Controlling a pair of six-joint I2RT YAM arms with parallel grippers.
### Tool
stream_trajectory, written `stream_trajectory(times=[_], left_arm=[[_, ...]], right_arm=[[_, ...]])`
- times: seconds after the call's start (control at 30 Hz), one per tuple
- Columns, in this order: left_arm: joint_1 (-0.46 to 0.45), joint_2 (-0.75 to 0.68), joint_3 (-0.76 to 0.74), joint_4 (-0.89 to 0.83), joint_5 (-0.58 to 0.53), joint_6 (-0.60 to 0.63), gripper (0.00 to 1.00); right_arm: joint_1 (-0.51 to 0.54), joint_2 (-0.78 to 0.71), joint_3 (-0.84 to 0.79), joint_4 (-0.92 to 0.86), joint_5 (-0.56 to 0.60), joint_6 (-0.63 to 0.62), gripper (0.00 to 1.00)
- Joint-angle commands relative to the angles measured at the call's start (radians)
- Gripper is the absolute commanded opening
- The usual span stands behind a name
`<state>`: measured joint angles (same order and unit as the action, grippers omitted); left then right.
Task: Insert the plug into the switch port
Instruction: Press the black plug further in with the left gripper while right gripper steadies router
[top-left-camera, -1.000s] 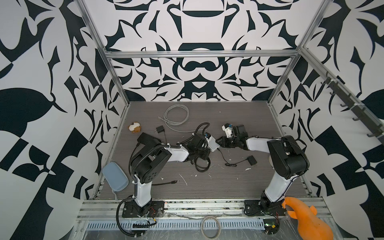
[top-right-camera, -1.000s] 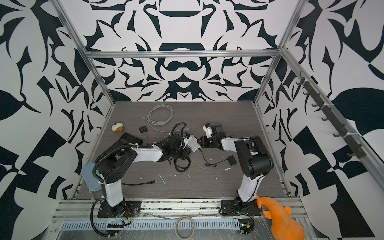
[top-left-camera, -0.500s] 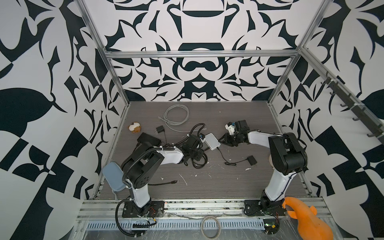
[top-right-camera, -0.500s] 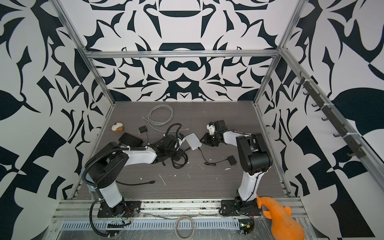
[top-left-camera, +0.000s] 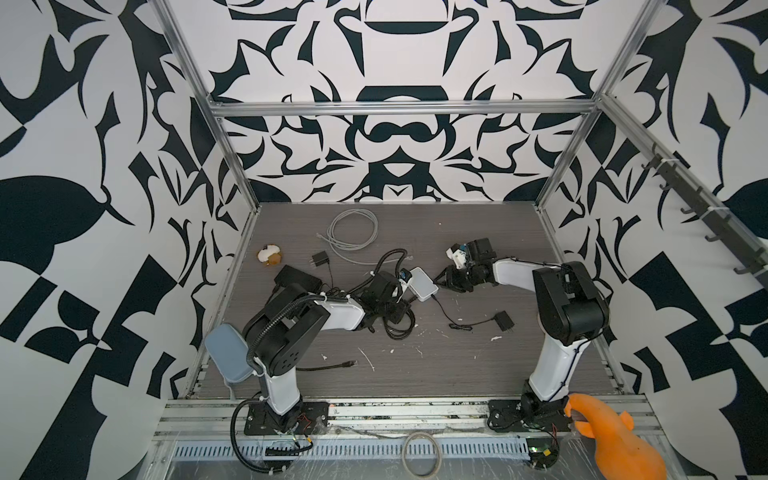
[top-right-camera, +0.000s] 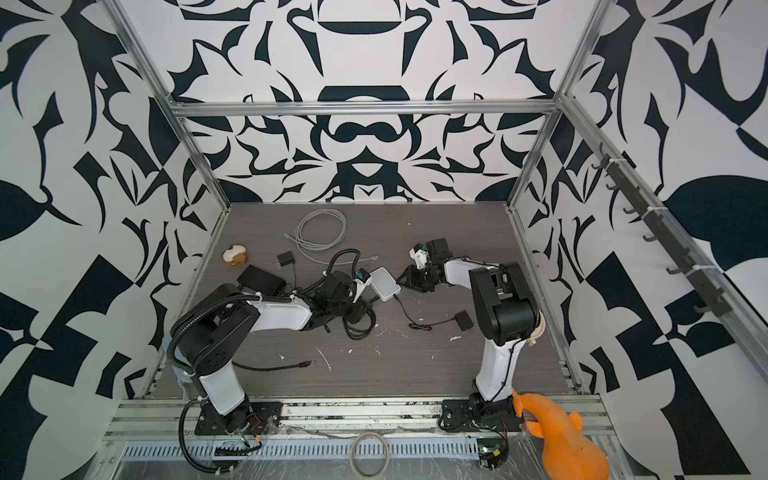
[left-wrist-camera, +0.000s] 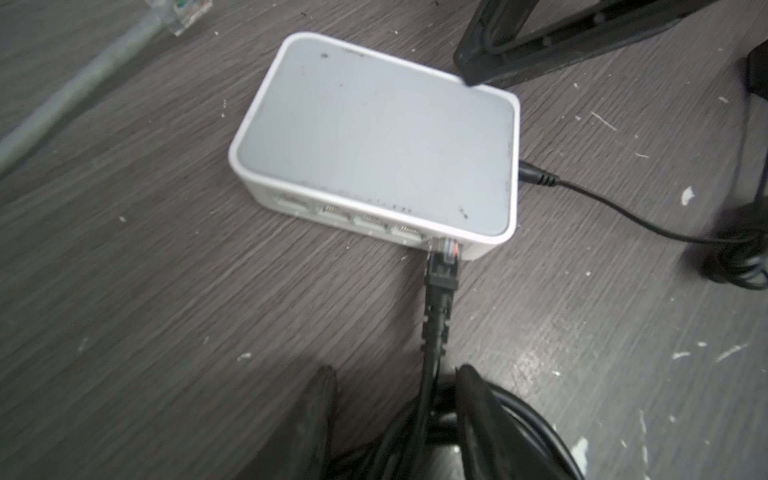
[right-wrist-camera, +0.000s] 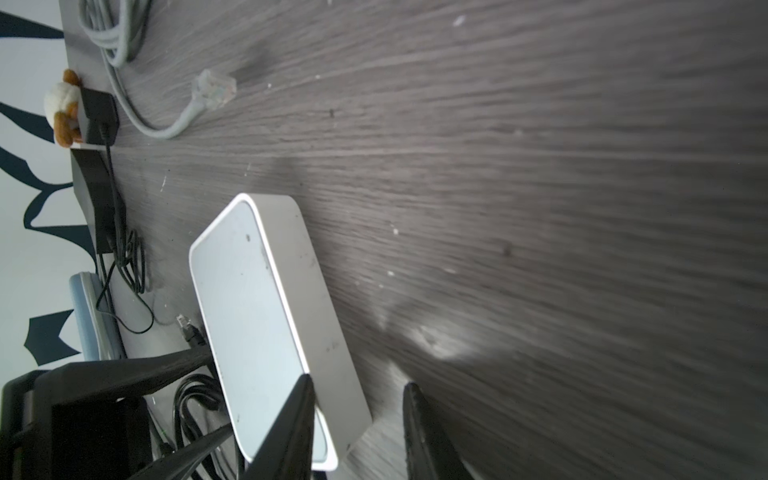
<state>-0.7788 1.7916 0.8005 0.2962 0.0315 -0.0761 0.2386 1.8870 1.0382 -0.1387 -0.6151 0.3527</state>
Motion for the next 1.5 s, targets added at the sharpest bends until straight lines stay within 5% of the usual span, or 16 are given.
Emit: stream_trajectory(times=[0.0, 0.53, 0.8, 1.3, 1.47], left_arm=[[0.001, 0.008, 0.008, -0.017, 0.026, 0.019, 0.45], [0.003, 0.092, 0.029, 0.074, 0.101, 0.045, 0.15], [0.007, 0.121, 0.006, 0.120, 0.138, 0.055, 0.03], [0.030, 0.201, 0.056, 0.220, 0.209, 0.079, 0.00], [0.054, 0.190, 0.033, 0.234, 0.235, 0.067, 0.00]], right_arm=[[0.017, 0.016, 0.010, -0.049, -0.003, -0.025, 0.35], [0.049, 0.033, 0.033, -0.089, -0.049, -0.058, 0.34], [0.102, 0.039, 0.053, -0.211, -0.080, -0.177, 0.34], [0.273, 0.057, 0.024, -0.266, -0.361, -0.298, 0.28], [0.276, 0.021, 0.000, -0.278, -0.349, -0.294, 0.28]])
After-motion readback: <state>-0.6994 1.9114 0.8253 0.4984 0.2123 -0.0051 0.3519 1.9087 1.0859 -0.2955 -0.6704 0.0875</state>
